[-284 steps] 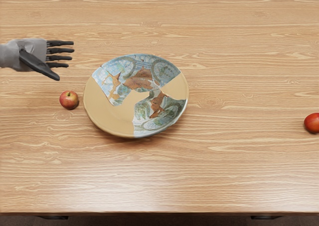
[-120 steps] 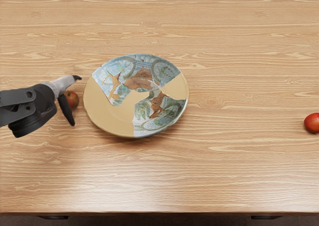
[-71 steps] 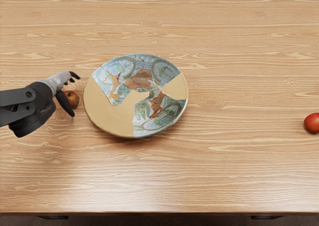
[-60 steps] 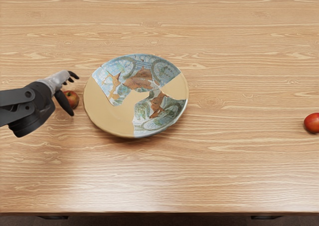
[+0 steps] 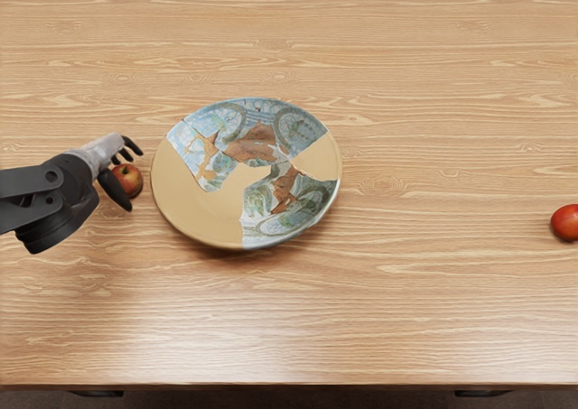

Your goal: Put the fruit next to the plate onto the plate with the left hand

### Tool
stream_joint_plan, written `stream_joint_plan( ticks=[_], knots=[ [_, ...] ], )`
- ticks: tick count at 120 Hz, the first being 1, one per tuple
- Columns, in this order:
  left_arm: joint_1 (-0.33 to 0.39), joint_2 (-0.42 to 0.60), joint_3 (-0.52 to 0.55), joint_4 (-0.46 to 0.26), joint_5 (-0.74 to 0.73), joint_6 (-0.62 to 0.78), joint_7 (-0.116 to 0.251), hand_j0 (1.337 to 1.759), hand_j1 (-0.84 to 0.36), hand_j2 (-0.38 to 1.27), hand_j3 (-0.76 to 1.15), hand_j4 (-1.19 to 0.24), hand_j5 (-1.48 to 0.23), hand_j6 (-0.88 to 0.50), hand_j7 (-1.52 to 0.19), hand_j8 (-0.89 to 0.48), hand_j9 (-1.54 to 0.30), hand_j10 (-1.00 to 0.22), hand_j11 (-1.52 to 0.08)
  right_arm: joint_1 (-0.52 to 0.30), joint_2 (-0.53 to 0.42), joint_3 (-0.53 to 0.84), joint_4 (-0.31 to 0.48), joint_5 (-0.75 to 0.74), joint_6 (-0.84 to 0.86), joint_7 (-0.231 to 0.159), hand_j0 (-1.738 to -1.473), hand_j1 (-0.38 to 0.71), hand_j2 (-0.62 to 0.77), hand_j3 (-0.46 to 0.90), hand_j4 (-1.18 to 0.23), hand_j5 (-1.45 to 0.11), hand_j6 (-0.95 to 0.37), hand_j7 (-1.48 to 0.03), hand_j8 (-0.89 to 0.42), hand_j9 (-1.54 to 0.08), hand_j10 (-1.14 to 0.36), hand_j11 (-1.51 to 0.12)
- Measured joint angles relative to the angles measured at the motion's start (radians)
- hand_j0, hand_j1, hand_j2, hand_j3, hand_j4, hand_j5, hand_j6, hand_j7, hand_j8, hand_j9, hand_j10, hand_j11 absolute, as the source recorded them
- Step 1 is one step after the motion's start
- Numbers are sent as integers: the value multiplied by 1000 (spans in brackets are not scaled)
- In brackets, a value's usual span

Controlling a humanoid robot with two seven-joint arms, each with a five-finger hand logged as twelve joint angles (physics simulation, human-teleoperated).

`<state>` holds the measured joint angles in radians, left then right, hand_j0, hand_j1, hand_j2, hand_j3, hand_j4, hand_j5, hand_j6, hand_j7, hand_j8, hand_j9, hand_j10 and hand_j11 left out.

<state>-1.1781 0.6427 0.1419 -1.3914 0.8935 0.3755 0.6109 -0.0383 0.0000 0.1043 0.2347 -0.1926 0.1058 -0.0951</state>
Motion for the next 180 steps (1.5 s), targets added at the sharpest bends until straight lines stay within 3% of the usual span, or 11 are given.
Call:
stream_joint_plan(
  ticks=[99,180],
  knots=[
    [32,-8,-7,28,0,55,0,1658,-243,103,0,-497,-645,-473,-645,-498,-644,-497,-644,0,0,0,0,0,0,0,-1658,-327,-4,0,-18,-24,-18,-24,-18,-24,-18,-24],
    [34,-34,-2,42,2,51,-1,1654,-244,146,0,-581,-751,-492,-758,-497,-770,-571,-770,0,0,0,0,0,0,0,-1658,-327,-4,0,-18,-24,-18,-24,-18,-24,-18,-24]
  ],
)
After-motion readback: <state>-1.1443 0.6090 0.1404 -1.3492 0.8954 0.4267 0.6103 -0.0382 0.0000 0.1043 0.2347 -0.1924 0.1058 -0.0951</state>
